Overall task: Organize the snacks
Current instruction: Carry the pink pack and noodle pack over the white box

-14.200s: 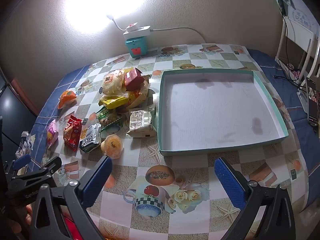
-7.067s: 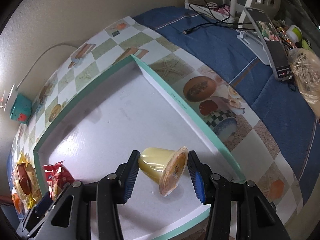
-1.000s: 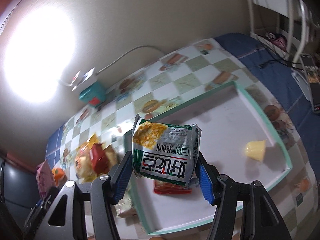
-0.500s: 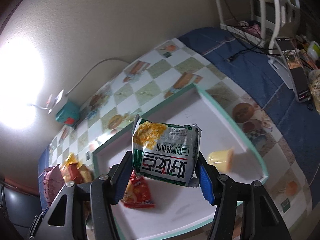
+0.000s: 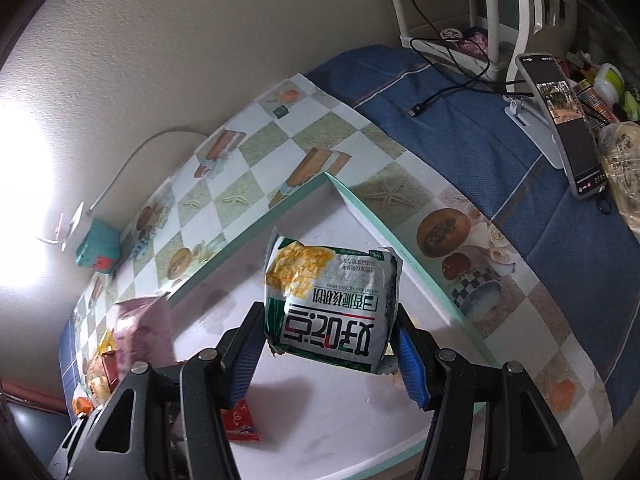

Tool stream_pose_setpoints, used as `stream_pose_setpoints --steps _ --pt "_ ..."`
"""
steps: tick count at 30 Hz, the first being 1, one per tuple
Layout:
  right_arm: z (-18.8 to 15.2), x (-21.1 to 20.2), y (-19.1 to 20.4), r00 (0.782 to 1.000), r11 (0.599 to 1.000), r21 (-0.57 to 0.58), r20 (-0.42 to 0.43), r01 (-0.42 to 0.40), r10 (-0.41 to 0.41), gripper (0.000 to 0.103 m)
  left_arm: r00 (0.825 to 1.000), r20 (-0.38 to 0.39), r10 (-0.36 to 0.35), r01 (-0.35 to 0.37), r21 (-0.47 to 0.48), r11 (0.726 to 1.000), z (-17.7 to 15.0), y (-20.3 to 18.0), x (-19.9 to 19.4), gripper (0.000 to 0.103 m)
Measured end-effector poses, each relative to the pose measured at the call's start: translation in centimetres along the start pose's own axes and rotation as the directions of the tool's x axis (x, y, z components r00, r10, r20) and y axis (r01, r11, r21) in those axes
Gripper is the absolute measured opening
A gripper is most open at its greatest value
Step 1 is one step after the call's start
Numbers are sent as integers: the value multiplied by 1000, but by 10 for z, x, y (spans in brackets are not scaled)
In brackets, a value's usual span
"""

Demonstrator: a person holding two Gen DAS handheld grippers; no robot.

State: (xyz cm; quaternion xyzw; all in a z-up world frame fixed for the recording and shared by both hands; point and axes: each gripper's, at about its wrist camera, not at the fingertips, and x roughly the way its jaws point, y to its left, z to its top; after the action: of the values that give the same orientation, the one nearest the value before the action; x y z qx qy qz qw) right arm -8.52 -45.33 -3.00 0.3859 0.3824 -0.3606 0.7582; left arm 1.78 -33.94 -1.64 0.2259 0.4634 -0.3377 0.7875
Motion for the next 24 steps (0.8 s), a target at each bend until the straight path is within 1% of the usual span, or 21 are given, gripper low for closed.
stream_pose_setpoints --steps 5,8,14,24 --pt "3 8 -2 1000 1000 3 -2 30 -30 64 1000 -20 -12 12 9 1000 3 -9 19 46" --pt "5 14 -4 999 1000 6 -12 31 -31 64 999 -25 -21 22 7 1000 5 -9 28 46" --pt "6 23 -2 998 999 1 -24 52 -52 64 999 -27 -31 31 -3 1000 10 -6 40 46" --pt "12 28 4 997 997 -14 -9 75 -75 64 998 -26 -57 57 -11 998 13 -5 53 46"
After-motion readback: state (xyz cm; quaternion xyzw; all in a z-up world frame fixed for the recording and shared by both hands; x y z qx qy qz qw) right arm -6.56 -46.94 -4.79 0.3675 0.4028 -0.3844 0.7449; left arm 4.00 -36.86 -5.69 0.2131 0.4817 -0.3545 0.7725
